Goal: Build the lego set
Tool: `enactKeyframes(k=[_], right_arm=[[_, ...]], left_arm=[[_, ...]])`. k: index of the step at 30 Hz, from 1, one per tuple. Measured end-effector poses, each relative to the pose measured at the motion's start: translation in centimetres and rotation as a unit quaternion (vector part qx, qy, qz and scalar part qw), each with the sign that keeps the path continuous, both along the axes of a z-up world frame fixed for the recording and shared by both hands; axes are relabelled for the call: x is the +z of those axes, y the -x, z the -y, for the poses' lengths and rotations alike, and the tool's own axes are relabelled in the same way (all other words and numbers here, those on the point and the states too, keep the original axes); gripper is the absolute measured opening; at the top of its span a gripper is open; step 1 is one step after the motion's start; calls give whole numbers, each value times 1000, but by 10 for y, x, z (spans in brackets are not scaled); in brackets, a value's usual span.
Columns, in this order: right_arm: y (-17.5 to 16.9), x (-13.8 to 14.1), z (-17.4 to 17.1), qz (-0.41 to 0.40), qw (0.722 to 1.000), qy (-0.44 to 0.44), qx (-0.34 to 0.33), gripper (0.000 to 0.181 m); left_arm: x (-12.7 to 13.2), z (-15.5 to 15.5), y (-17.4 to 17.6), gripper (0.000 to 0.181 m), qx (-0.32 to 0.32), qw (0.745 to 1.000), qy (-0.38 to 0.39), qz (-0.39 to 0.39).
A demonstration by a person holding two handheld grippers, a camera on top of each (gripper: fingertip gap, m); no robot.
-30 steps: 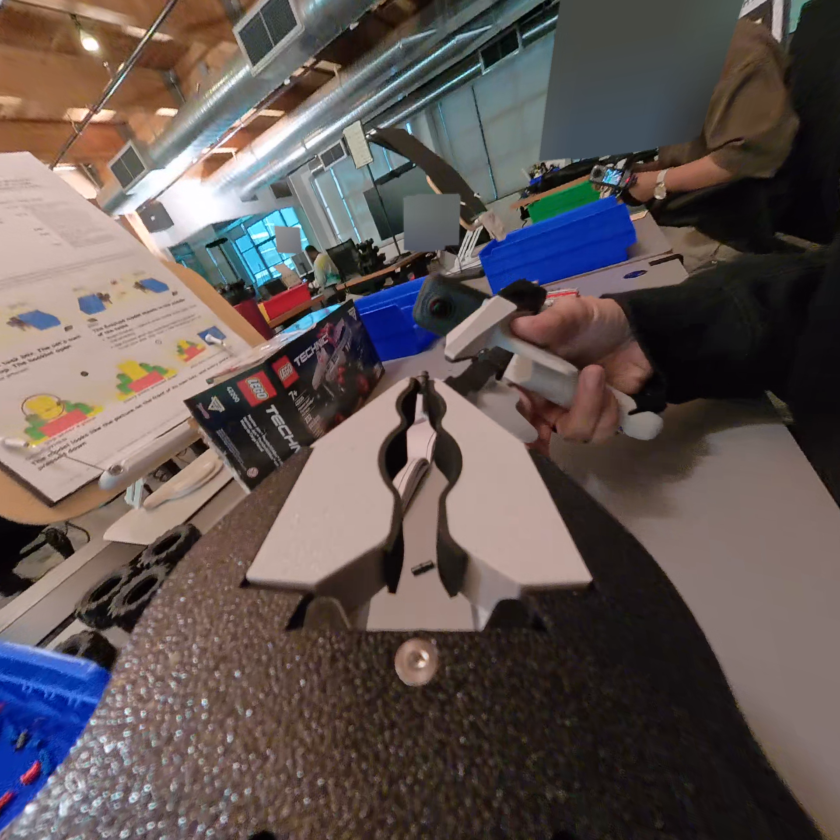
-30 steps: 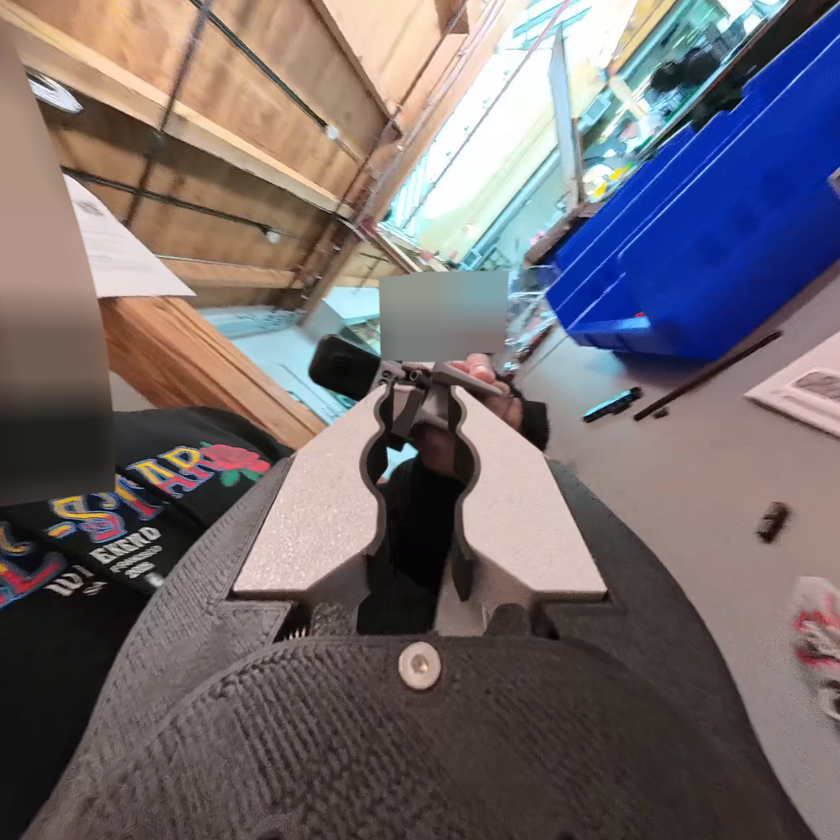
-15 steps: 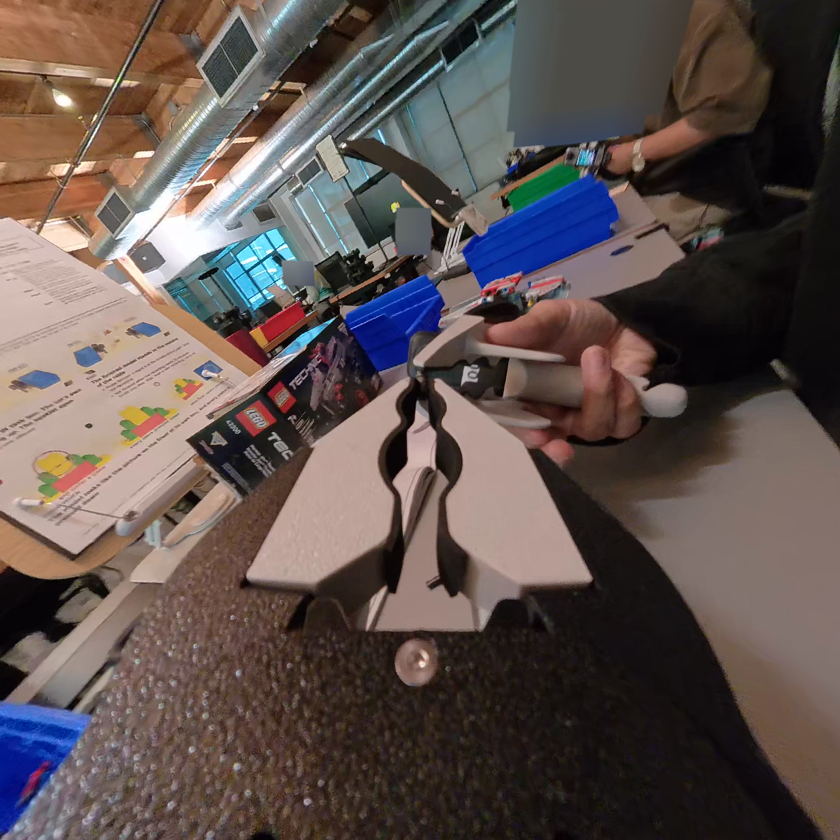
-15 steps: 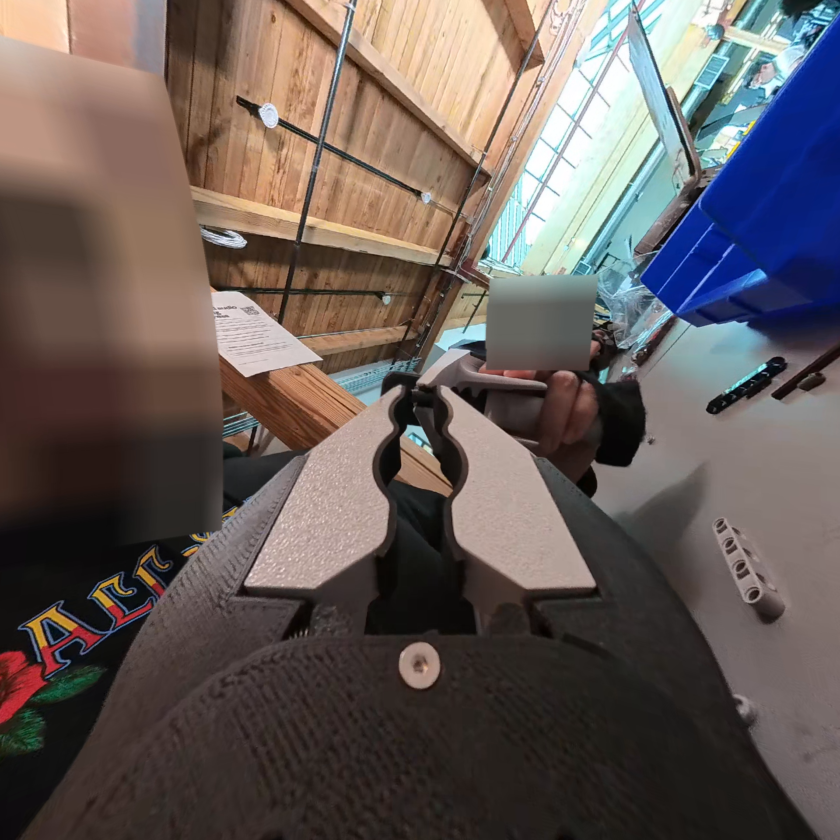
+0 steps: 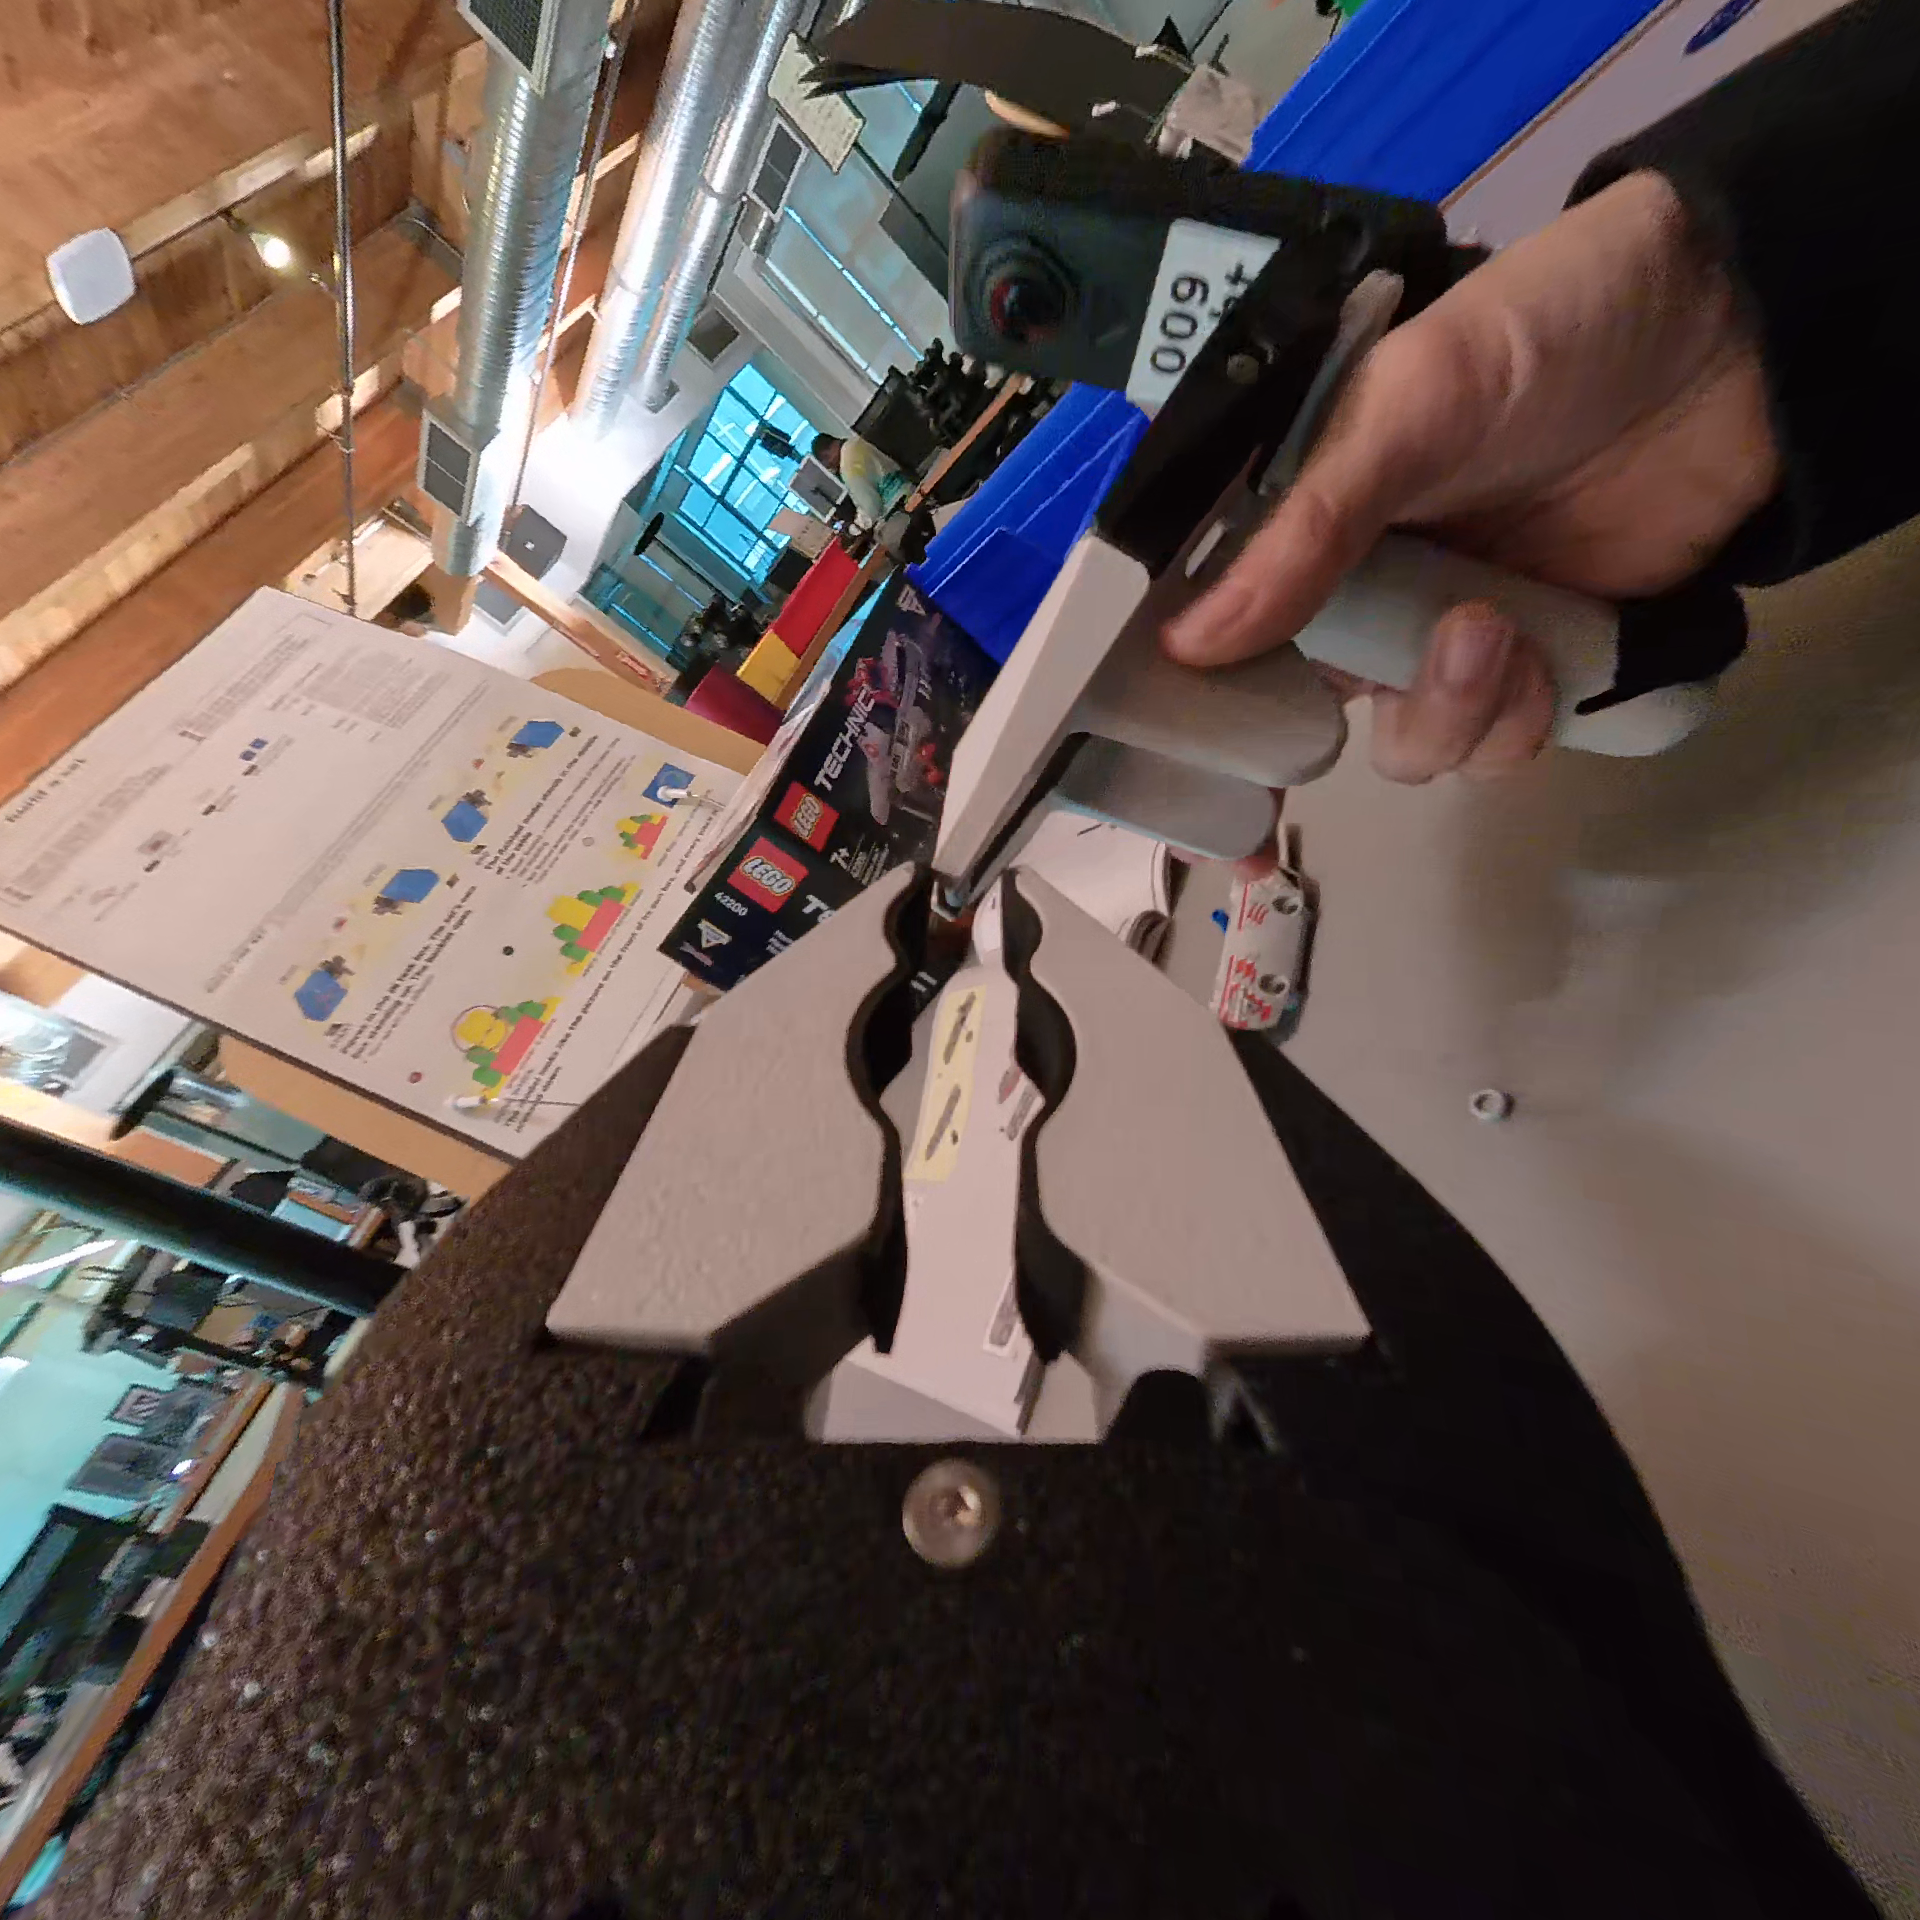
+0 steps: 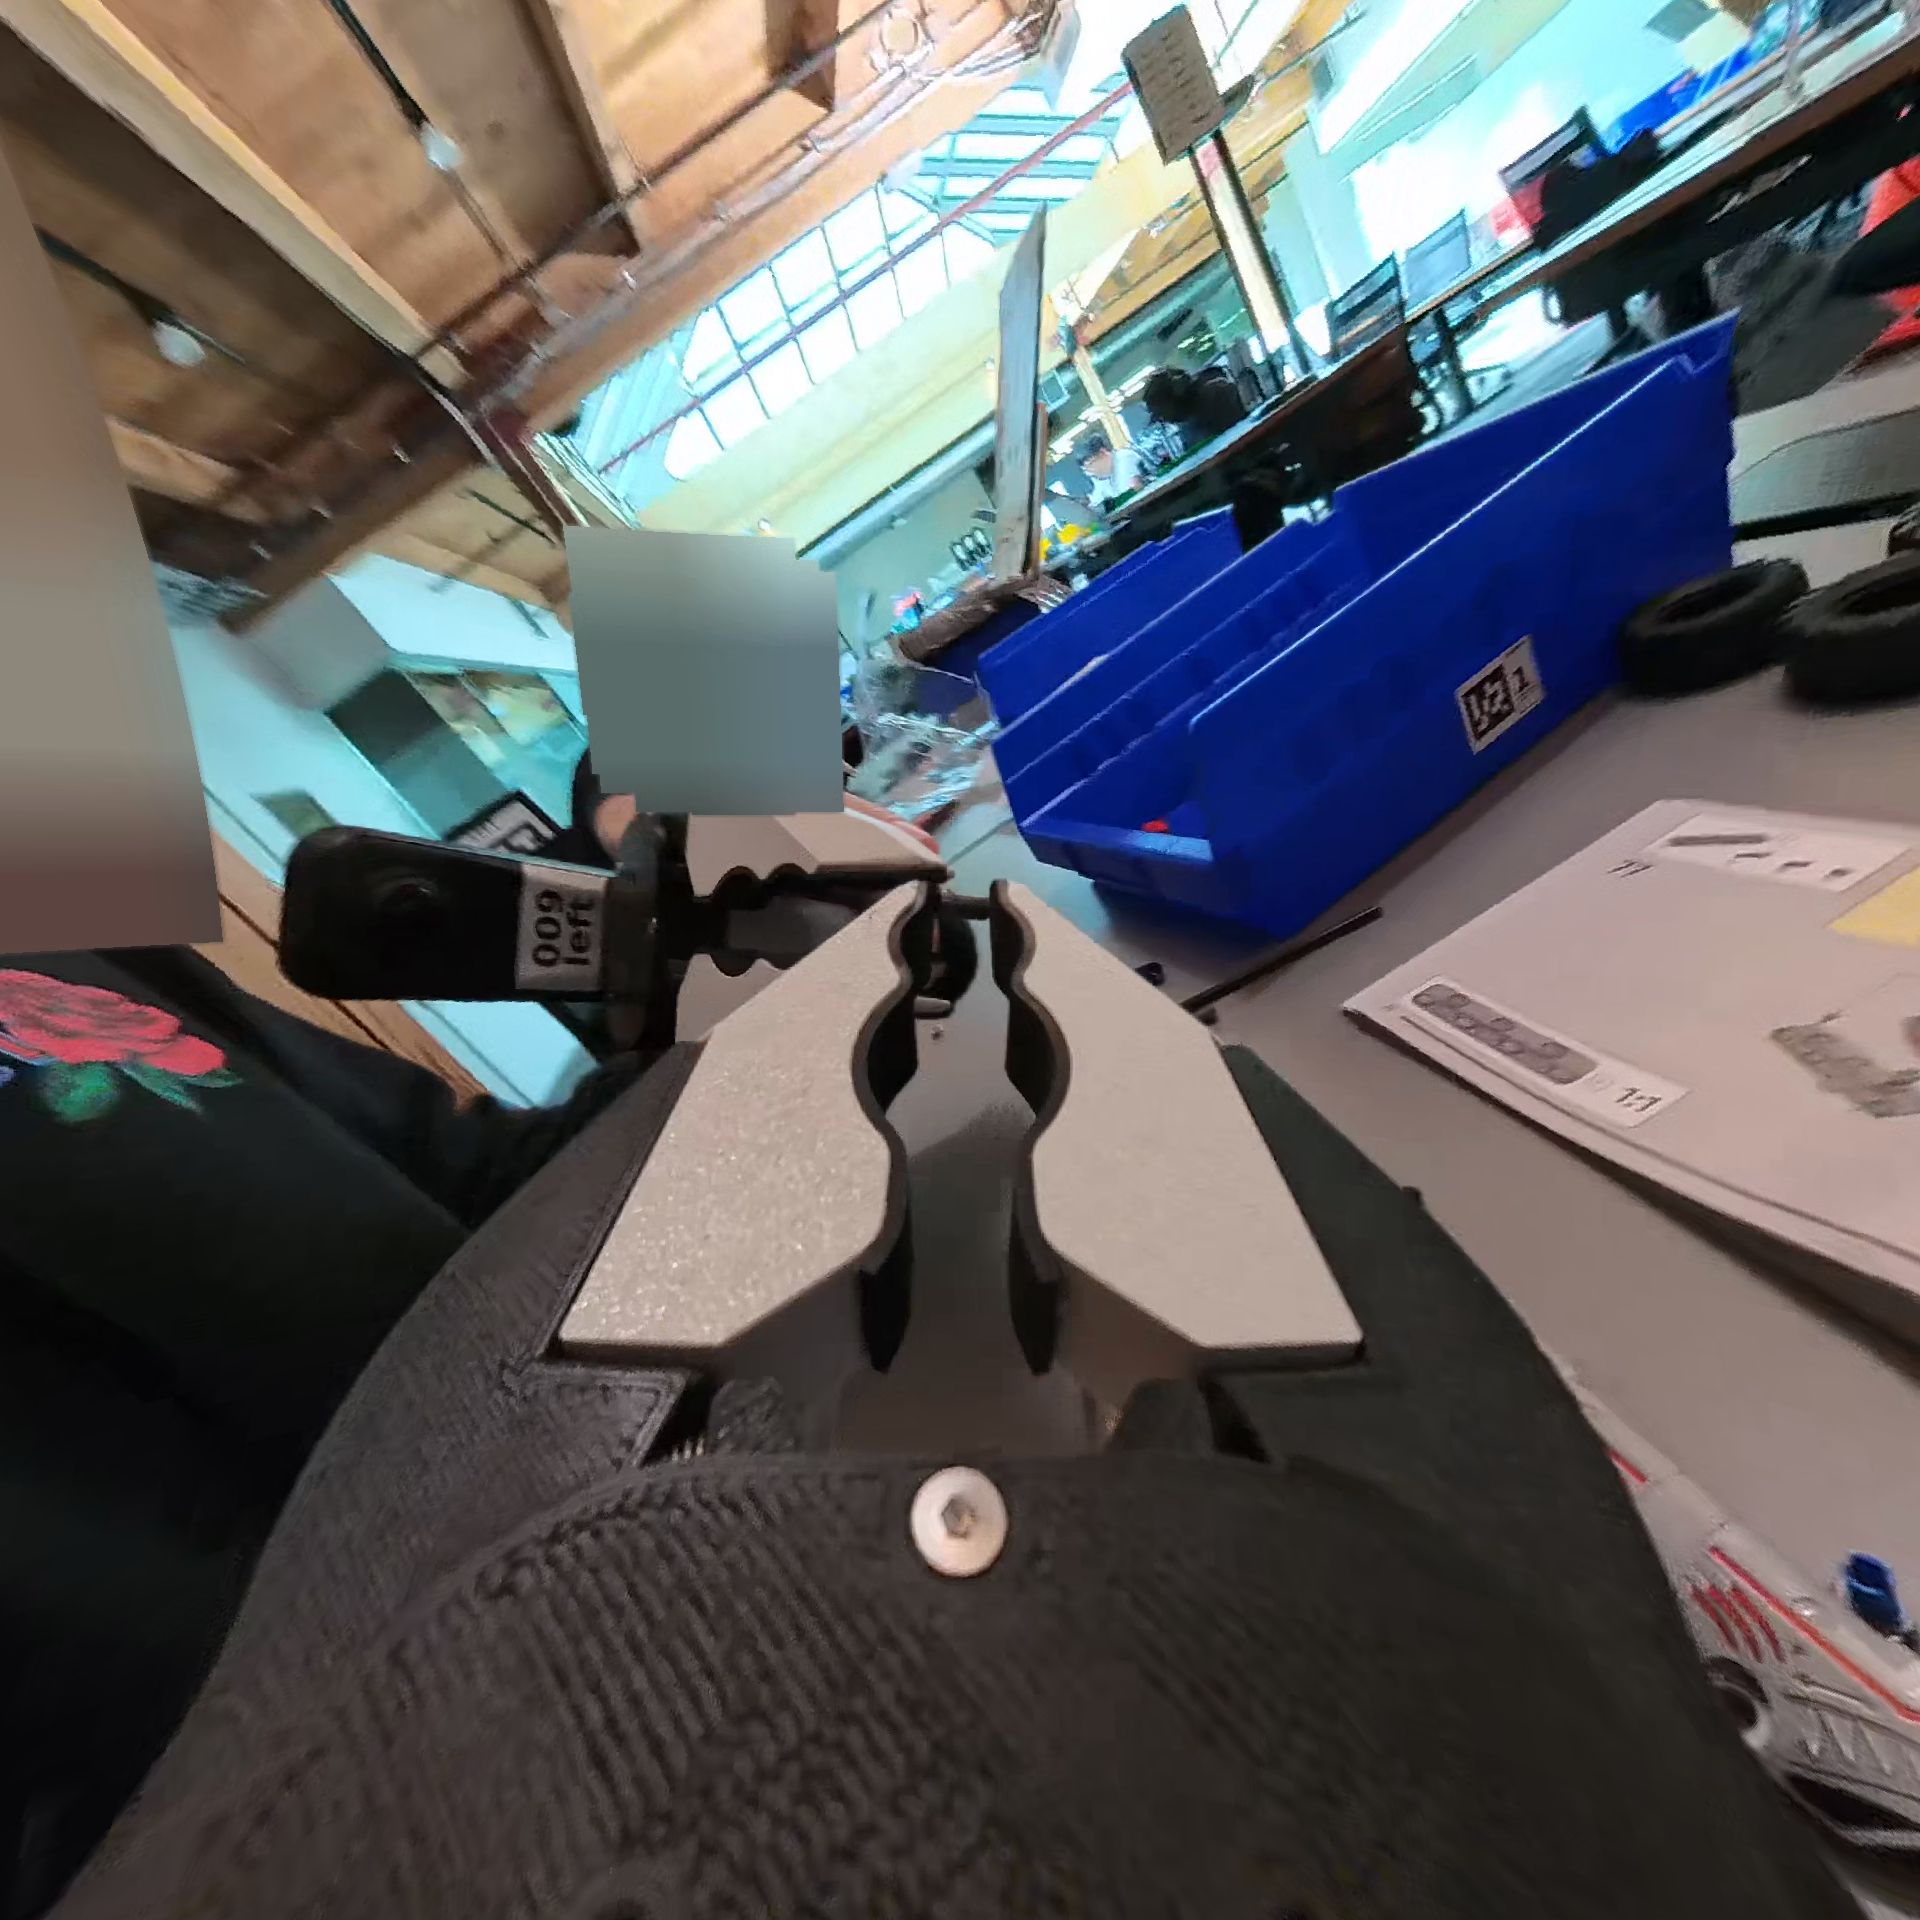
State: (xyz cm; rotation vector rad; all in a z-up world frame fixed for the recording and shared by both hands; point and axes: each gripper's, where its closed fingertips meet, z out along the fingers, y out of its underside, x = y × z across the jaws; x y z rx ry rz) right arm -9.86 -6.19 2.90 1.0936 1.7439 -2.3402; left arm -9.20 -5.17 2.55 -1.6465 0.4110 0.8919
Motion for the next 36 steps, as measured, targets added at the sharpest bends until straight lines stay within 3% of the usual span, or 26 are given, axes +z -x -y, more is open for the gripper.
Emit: enactKeyframes(k=[1, 7, 11, 17, 24, 29, 36], right_arm=[[-1, 0, 2, -9, 1000, -13, -3, 9], [-3, 3, 8, -37, 998, -50, -19, 8], [-6, 5, 10, -48, 997, -58, -14, 9], [-14, 11, 11, -17, 999, 11, 36, 9], [-20, 17, 11, 13, 994, 70, 78, 10], [-18, 13, 7, 7, 996, 58, 70, 18], [-21, 22, 4, 76, 971, 185, 131, 10]], left_arm=[[-1, 0, 1, 8, 6, 1000, 1, -6], [4, 3, 2, 4, 14, 1000, -16, -14], [6, 4, -3, 4, -16, 998, -47, 34], [11, 3, -11, 3, -66, 988, -95, 107], [10, 5, -9, 2, -71, 986, -97, 120], [18, 6, -12, 2, -91, 976, -121, 157], [28, 11, -22, 2, -153, 957, -154, 192]])
